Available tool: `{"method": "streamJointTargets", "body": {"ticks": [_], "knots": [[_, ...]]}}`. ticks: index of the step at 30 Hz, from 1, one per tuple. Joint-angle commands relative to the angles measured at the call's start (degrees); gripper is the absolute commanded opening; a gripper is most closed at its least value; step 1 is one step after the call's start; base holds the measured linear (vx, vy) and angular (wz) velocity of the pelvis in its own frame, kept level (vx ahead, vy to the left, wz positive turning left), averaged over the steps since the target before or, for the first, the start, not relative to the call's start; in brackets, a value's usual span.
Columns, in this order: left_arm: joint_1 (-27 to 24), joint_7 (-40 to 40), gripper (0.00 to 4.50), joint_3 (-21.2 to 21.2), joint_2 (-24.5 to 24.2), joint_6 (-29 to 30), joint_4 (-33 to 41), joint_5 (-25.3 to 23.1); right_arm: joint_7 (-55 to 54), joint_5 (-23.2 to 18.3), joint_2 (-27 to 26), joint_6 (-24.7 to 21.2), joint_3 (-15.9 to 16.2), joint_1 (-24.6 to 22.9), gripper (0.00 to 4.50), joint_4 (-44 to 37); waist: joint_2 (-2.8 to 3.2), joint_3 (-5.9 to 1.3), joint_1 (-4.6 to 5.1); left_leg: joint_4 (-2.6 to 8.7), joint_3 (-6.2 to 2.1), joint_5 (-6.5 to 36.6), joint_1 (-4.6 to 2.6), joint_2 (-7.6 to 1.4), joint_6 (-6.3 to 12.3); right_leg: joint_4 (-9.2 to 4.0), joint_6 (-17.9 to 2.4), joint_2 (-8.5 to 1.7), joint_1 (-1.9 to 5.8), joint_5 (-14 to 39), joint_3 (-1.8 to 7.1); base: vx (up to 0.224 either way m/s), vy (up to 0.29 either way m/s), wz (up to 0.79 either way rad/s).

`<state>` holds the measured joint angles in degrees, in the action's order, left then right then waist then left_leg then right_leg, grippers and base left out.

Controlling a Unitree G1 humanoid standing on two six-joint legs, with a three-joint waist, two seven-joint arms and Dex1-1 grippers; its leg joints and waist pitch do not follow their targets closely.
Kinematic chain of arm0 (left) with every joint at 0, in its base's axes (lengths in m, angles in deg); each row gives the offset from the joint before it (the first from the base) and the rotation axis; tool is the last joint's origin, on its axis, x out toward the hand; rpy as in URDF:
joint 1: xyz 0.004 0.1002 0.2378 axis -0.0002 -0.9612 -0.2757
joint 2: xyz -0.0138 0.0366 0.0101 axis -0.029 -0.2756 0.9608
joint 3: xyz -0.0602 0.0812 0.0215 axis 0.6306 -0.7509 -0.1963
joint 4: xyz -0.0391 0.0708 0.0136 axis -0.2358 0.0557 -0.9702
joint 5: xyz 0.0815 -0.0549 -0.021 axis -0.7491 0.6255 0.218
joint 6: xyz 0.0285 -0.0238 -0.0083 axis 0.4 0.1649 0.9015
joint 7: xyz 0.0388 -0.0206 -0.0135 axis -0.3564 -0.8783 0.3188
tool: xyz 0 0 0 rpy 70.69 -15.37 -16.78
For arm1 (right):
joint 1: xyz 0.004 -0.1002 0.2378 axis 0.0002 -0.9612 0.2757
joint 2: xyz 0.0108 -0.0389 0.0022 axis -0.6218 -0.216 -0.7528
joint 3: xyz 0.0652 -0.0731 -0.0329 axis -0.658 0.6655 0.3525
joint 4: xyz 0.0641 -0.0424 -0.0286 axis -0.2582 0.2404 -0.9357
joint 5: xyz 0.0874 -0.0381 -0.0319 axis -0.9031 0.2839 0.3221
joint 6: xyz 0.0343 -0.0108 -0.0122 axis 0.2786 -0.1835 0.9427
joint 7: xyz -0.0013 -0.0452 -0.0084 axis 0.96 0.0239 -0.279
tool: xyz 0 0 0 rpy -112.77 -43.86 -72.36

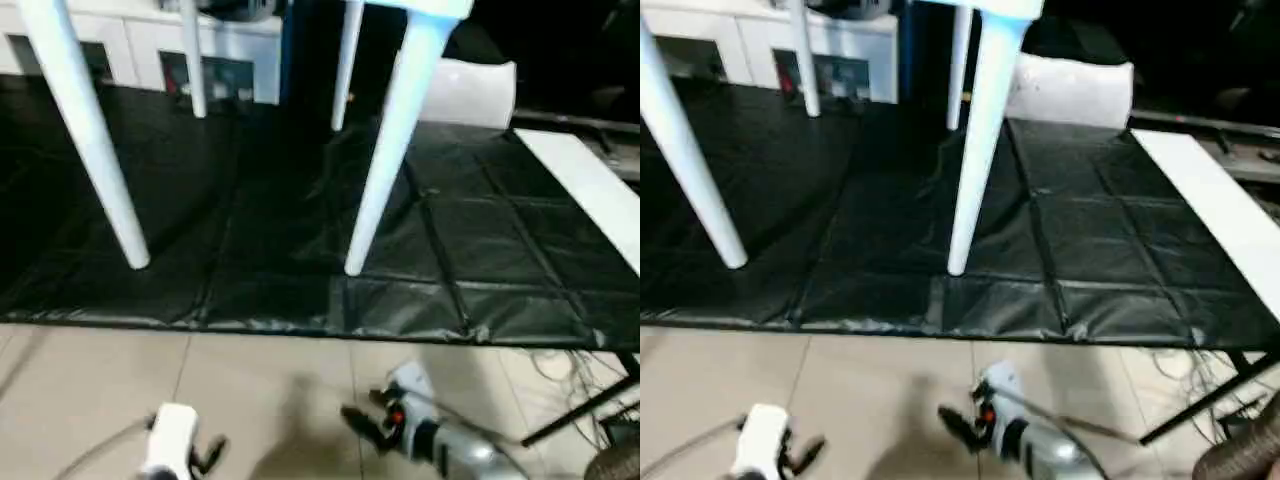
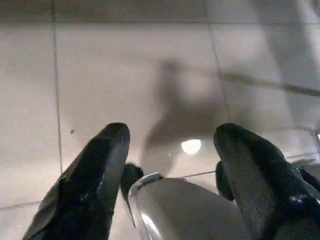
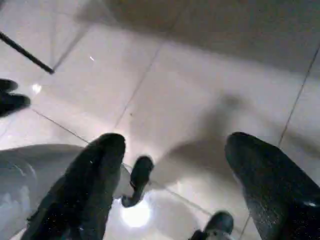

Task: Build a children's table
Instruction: Flip table

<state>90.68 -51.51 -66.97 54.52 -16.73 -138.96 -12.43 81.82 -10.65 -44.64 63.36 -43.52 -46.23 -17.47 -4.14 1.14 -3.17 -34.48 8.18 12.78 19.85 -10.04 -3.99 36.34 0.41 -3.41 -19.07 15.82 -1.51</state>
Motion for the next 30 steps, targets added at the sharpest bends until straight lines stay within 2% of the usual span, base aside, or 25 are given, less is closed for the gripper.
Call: {"method": "streamJointTargets", "body": {"ticks": [1,2,4,7,8,10,13,15,19,20,22,23,25,30], "knots": [[3.32,2.9,3.23,1.15,1.57,1.08,-4.52,0.44,-7.09,0.71,-0.71,1.83,-2.8,2.61,3.63,7.44,0.94,-1.51,0.24,4.96,-0.66,8.58,-0.72,-3.5,1.14,-4.09,-15.34,-5.26,0.44,-4.61,2.35,0.0,0.0,0.0],[4.1,3.11,3.23,1.53,1.96,1.74,-5.58,0.53,-8.97,1.08,-0.95,1.32,-2.97,3.32,3.63,9.78,0.57,-1.43,0.0,4.94,-0.55,7.95,-0.59,-3.61,1.23,-4.14,-15.0,-5.35,0.59,-5.51,2.34,0.0,0.0,0.0],[4.44,3.39,3.23,1.58,2.06,1.93,-6.16,0.43,-9.78,1.4,-1.0,1.15,-2.83,3.56,3.63,10.64,0.71,-1.49,-0.29,4.86,-0.59,6.73,-0.35,-3.68,1.91,-3.98,-14.21,-5.51,0.92,-7.39,2.3,0.0,0.0,0.0],[6.49,5.61,3.23,1.17,2.52,3.56,-9.52,-0.58,-15.78,2.82,-1.59,-0.03,-2.9,4.45,3.63,16.63,0.78,-1.74,-0.17,4.79,-0.59,5.01,-0.39,-3.56,2.4,-3.72,-13.74,-5.34,0.87,-9.98,2.22,0.0,0.0,0.0],[6.79,6.48,3.23,0.8,2.76,4.56,-10.3,-1.01,-17.68,3.17,-1.83,-0.99,-2.95,3.95,3.63,18.34,0.99,-1.6,-0.28,4.87,-0.6,5.77,-0.46,-3.58,2.25,-3.89,-13.97,-5.41,0.85,-9.08,2.19,0.0,0.0,0.0],[6.79,6.48,3.23,0.8,2.76,4.56,-10.3,-1.01,-17.68,3.17,-1.83,-0.99,-2.95,3.95,3.63,18.34,0.75,-1.55,-0.32,4.94,-0.6,6.71,-0.36,-3.71,2.19,-3.98,-14.05,-5.55,0.98,-8.29,2.24,0.0,0.0,0.0],[6.27,7.51,3.23,0.83,3.58,5.67,-11.18,-0.93,-18.16,1.94,-2.24,-2.27,-4.39,3.46,3.63,19.59,0.69,-1.08,-0.25,5.34,-0.62,11.15,-0.36,-3.91,1.93,-4.55,-13.87,-5.66,0.71,-2.3,2.37,0.0,0.0,0.0],[6.13,8.15,3.23,1.19,4.45,5.84,-13.08,-1.22,-18.25,1.53,-2.71,-1.81,-5.9,4.1,3.63,22.63,0.79,-0.96,-0.29,5.46,-0.69,12.14,-0.4,-4.01,1.59,-4.77,-13.81,-5.77,0.54,-0.03,2.49,0.0,0.0,0.0],[4.56,9.09,3.23,1.34,7.45,5.12,-14.64,-1.39,-17.46,0.88,-3.19,-2.69,-7.53,4.22,3.63,25.71,0.92,-1.09,-0.27,5.45,-0.69,11.62,-0.22,-4.08,1.69,-4.69,-14.15,-5.73,0.71,-1.36,2.44,0.0,0.0,0.0],[4.12,9.76,3.23,1.02,8.48,5.04,-14.96,-1.75,-17.51,0.53,-3.32,-3.29,-8.05,4.07,3.63,26.18,1.08,-0.91,-0.32,5.59,-0.75,12.01,-0.18,-4.15,1.7,-4.76,-14.1,-5.8,0.63,-0.81,2.46,0.0,0.0,0.0],[3.53,10.72,3.23,0.62,9.94,5.45,-15.28,-2.12,-17.44,0.37,-3.36,-3.9,-8.32,3.56,3.63,26.5,0.84,-0.87,-0.34,5.57,-0.66,12.57,-0.22,-4.14,1.92,-5.01,-13.73,-5.88,0.64,0.83,2.51,0.0,0.0,0.0],[3.38,11.09,3.23,0.51,10.45,5.56,-15.32,-2.2,-17.24,0.44,-3.39,-4.28,-8.45,3.43,3.63,26.65,1.0,-0.77,-0.31,5.62,-0.68,12.85,-0.11,-4.13,1.97,-5.17,-13.49,-5.96,0.6,2.1,2.55,0.0,0.0,0.0],[3.38,11.09,3.23,0.51,10.45,5.56,-15.32,-2.2,-17.24,0.44,-3.39,-4.28,-8.45,3.43,3.63,26.65,0.91,-0.84,-0.28,5.65,-0.69,12.9,0.01,-4.03,1.98,-5.4,-12.71,-5.96,0.62,4.43,2.59,0.0,0.0,0.0],[3.38,11.09,3.23,0.51,10.45,5.56,-15.32,-2.2,-17.24,0.44,-3.39,-4.28,-8.45,3.43,3.63,26.65,1.08,-0.99,-0.25,5.66,-0.69,12.16,-0.06,-4.14,2.11,-5.36,-12.57,-5.89,0.44,3.58,2.53,0.0,0.0,0.0]]}}
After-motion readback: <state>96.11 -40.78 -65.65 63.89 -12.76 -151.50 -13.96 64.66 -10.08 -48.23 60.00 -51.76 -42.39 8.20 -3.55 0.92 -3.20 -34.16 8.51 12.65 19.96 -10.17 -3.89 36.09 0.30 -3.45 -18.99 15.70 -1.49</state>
